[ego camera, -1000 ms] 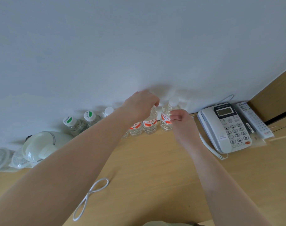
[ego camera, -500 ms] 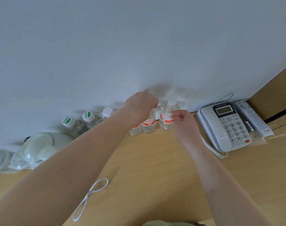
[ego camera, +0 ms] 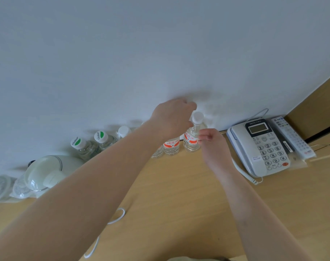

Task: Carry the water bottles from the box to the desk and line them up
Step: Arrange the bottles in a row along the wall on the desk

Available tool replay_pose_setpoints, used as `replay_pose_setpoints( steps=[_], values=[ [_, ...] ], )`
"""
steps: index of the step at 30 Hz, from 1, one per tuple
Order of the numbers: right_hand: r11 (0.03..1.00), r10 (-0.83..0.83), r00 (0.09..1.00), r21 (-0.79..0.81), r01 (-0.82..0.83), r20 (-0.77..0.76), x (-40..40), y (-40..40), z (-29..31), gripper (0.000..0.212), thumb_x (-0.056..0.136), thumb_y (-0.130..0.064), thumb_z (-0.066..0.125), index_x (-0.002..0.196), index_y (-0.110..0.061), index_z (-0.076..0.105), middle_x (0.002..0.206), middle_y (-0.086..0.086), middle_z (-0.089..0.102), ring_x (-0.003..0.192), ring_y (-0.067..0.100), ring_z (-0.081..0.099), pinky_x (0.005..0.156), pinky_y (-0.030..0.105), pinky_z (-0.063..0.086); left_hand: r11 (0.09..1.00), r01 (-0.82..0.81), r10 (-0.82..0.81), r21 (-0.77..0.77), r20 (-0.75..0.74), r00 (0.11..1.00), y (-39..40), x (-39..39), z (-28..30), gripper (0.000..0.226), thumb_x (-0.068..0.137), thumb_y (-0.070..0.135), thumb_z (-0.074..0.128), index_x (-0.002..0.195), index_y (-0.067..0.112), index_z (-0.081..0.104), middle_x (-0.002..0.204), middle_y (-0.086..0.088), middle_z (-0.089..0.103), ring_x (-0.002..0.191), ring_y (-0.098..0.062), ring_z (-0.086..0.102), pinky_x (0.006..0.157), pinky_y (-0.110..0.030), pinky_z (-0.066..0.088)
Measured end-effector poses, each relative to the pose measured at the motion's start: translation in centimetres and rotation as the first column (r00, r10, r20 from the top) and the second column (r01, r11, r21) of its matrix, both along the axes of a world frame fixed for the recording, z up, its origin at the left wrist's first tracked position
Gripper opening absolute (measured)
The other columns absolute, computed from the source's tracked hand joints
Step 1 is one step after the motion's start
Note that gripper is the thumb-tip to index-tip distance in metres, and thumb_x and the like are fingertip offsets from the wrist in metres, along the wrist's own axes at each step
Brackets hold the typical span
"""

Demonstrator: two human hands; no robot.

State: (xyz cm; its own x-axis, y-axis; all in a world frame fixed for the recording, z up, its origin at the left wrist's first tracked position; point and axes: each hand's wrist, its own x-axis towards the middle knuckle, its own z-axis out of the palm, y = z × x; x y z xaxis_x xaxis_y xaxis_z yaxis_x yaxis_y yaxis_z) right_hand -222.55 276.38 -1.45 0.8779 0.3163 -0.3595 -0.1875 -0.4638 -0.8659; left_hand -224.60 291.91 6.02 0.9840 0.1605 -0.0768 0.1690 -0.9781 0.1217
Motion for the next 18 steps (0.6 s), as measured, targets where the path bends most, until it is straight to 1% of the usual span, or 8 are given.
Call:
replay_pose_setpoints(
  steps=[2, 5, 8, 10, 13, 16, 18],
  values=[
    [1.000, -0.006, 1.000, 0.003, 0.006, -0.001, 0.0, -0.1, -0.1, 0.040, 0.090, 0.000, 0.044, 0.119, -0.020, 0.062, 0.115, -0.002, 0.070, 0.102, 0.013, 0.065, 0.067, 0.022, 0.041, 0.997, -0.014, 0.016, -0.071, 0.024, 1.000, -0.8, 1.0, -0.3, 0.048, 0.099, 0.042, 0.060, 0.143, 0.025, 0.050, 0.133, -0.002, 0.059, 0.120, -0.028, 0.058, 0.088, -0.037, 0.046],
    [1.000, -0.020, 1.000, 0.009, 0.020, -0.007, 0.0, -0.4, -0.1, 0.043, 0.089, 0.000, 0.040, 0.119, -0.020, 0.063, 0.115, -0.001, 0.070, 0.105, 0.016, 0.065, 0.069, 0.025, 0.043, 0.992, -0.017, 0.012, -0.128, -0.039, 0.999, -1.6, 1.9, -1.1, 0.048, 0.100, 0.046, 0.058, 0.143, 0.027, 0.051, 0.135, -0.001, 0.058, 0.121, -0.029, 0.057, 0.094, -0.039, 0.048],
    [0.999, -0.030, 1.000, 0.019, 0.030, -0.007, 0.1, -0.5, -0.1, 0.043, 0.088, 0.000, 0.039, 0.119, -0.019, 0.063, 0.114, -0.001, 0.070, 0.106, 0.017, 0.066, 0.072, 0.027, 0.046, 0.992, -0.013, 0.005, -0.122, -0.062, 0.998, -1.5, 2.1, -1.5, 0.037, 0.101, 0.036, 0.057, 0.136, 0.023, 0.059, 0.129, -0.004, 0.062, 0.119, -0.029, 0.058, 0.093, -0.037, 0.049],
    [0.999, -0.027, 1.000, 0.018, 0.027, -0.010, 0.2, -0.6, -0.1, 0.042, 0.089, 0.000, 0.039, 0.118, -0.020, 0.062, 0.114, -0.003, 0.070, 0.104, 0.014, 0.065, 0.068, 0.025, 0.043, 0.996, -0.011, 0.005, -0.088, -0.060, 0.998, -1.4, 2.1, -1.5, 0.033, 0.101, 0.029, 0.055, 0.132, 0.019, 0.063, 0.124, -0.006, 0.064, 0.116, -0.029, 0.059, 0.091, -0.037, 0.050],
    [1.000, -0.022, 1.000, 0.021, 0.022, -0.002, 0.1, -0.6, -0.1, 0.041, 0.090, -0.001, 0.038, 0.116, -0.021, 0.062, 0.113, -0.005, 0.070, 0.105, 0.013, 0.065, 0.069, 0.024, 0.043, 0.998, -0.020, 0.016, -0.067, -0.059, 0.998, -1.1, 1.9, -1.2, 0.032, 0.099, 0.025, 0.055, 0.129, 0.018, 0.065, 0.121, -0.006, 0.066, 0.115, -0.028, 0.059, 0.088, -0.036, 0.048],
    [1.000, -0.021, 1.000, 0.011, 0.021, 0.001, 0.0, -0.5, -0.2, 0.041, 0.089, -0.002, 0.038, 0.115, -0.023, 0.063, 0.110, -0.007, 0.071, 0.104, 0.012, 0.065, 0.068, 0.024, 0.043, 0.997, -0.028, 0.023, -0.077, -0.061, 0.998, -0.9, 1.5, -1.1, 0.030, 0.098, 0.021, 0.057, 0.126, 0.017, 0.067, 0.119, -0.006, 0.066, 0.114, -0.028, 0.059, 0.083, -0.032, 0.043],
    [1.000, -0.017, 1.000, 0.009, 0.017, 0.001, -0.1, -0.4, -0.1, 0.042, 0.089, -0.003, 0.037, 0.113, -0.024, 0.062, 0.108, -0.008, 0.070, 0.103, 0.012, 0.065, 0.069, 0.026, 0.044, 0.995, -0.042, 0.036, -0.087, -0.073, 0.997, -0.8, 1.4, -1.0, 0.034, 0.098, 0.020, 0.058, 0.131, 0.019, 0.065, 0.123, -0.005, 0.065, 0.118, -0.028, 0.058, 0.084, -0.032, 0.042]
  ],
)
